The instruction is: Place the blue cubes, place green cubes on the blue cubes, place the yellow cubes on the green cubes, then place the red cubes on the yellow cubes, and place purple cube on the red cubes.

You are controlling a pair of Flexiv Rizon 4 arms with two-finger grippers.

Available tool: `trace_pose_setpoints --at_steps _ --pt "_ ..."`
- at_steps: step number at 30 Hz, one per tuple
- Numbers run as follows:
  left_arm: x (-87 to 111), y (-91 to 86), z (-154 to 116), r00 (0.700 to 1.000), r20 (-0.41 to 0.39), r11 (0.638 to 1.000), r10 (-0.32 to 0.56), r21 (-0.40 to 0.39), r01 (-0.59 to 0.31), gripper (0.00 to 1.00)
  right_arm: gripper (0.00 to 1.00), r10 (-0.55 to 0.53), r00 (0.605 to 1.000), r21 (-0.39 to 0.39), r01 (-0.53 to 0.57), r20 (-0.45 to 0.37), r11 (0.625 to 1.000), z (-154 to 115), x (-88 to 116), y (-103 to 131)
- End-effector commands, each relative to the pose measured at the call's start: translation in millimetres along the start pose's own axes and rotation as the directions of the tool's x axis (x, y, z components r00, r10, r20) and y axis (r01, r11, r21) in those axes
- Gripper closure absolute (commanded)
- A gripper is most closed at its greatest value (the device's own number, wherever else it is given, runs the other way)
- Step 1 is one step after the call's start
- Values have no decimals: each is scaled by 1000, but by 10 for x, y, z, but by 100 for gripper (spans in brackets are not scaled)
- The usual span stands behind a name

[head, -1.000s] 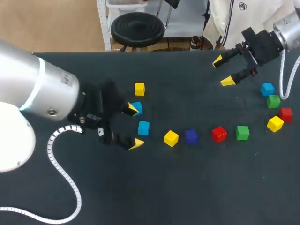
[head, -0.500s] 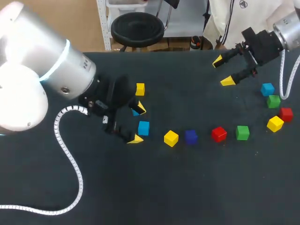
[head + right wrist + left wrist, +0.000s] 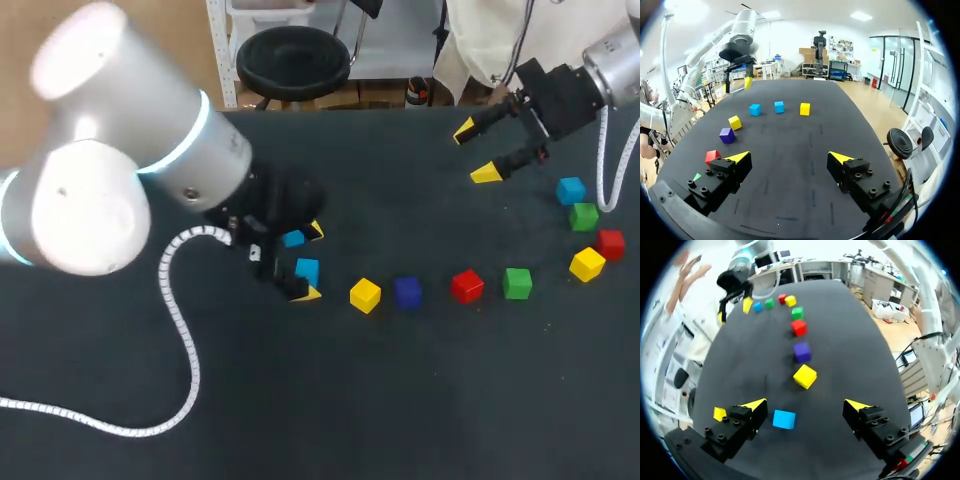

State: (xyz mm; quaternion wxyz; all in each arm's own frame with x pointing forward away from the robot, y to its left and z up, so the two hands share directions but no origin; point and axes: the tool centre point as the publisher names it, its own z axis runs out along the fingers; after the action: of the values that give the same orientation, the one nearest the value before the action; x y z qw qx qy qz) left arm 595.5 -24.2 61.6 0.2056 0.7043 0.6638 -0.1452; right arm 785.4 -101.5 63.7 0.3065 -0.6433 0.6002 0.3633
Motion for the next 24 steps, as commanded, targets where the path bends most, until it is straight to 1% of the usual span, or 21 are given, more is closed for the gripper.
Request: trace_pose_setpoints --at_steps 1,3,4,5,11,18,24 --pt "67 220 318 998 -46 997 -50 50 52 0 0 -1 1000 2 1 0 1000 1 -2 11" --pt "161 235 350 993 -72 994 -93 51 97 0 0 -1 1000 2 1 0 1000 1 -2 11" --pt "192 241 354 992 -77 994 -98 49 102 0 0 -1 1000 2 1 0 1000 1 -2 11" --pt "251 249 356 989 -101 993 -105 39 110 0 0 -1 1000 2 1 0 1000 1 -2 11" --pt "441 275 316 985 -121 993 -120 8 121 0 0 -1 1000 2 1 0 1000 1 -2 11" --pt "482 282 268 985 -127 993 -114 -5 114 0 0 -1 1000 2 1 0 1000 1 -2 11" --pt "470 172 293 987 -123 994 -104 6 105 0 0 -1 1000 2 1 0 1000 1 -2 11"
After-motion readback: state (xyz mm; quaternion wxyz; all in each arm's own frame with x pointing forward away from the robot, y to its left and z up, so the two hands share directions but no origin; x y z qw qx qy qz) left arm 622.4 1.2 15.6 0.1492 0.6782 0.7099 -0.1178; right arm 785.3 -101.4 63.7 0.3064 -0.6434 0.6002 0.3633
